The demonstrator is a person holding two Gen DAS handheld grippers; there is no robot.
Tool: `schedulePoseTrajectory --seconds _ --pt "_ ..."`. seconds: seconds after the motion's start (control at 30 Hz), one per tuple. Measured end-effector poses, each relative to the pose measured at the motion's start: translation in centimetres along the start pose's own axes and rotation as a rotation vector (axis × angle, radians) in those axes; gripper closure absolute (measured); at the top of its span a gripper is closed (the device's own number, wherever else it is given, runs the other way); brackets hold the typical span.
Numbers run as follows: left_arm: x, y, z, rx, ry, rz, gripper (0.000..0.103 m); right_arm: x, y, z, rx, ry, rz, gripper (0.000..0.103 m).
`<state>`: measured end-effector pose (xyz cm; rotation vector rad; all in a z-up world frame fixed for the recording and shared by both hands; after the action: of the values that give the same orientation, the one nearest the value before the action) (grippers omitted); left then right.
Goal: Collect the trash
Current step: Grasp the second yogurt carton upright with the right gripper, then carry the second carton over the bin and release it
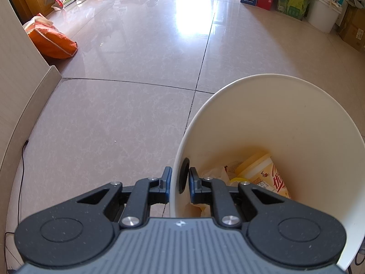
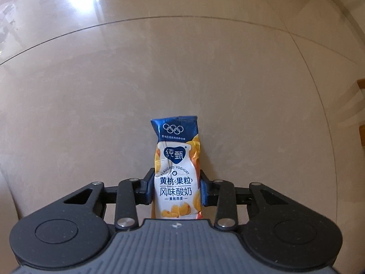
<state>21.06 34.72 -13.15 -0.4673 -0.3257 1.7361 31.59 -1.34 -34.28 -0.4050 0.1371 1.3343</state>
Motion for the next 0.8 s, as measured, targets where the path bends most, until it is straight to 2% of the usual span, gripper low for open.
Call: schedulePoseTrajectory --seconds 0.17,0.5,0.8 --pt "-0.1 0.0 -0.1 -0.003 -0.005 0.001 0.089 -0.6 0.3 3.2 -0.025 -0.050 0.022 0.062" --pt "-0.1 0.0 0.0 -0.003 -0.004 -0.004 0.089 -4.3 2.4 14.0 -0.124 -0.202 0.139 0.062" --pt "-0.2 0.2 0.0 -0.007 -0.007 -0.015 0.090 -5.4 3.2 26.0 -0.287 -0.313 0.247 0.062"
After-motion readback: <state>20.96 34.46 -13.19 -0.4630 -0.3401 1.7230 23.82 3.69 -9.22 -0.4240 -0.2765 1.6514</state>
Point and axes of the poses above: each gripper's, at about its wrist camera, not at the fingertips, and z roughly against the way its jaws point, x to its left, y to its underside, the point moved 1 cm from there along -z, roughly the way its jaws point, and after that the axes turned 13 degrees about y, right-handed, at the moved point
